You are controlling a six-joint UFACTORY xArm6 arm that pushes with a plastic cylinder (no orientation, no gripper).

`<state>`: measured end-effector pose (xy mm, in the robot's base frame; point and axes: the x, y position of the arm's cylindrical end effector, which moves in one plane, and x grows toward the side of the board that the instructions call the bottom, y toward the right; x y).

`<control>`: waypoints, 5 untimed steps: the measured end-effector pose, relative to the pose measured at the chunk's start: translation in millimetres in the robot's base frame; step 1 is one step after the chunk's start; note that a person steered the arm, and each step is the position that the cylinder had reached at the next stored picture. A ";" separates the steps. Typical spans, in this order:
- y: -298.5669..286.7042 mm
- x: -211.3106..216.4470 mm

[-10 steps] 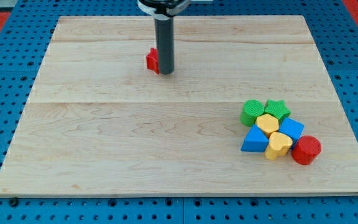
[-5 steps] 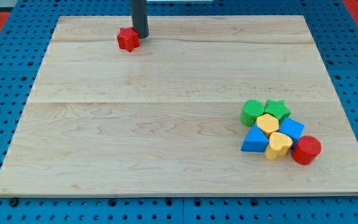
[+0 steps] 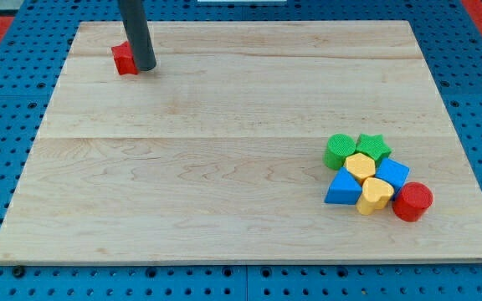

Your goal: Push red star towards the top left

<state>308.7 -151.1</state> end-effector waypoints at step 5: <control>-47.2 -49.8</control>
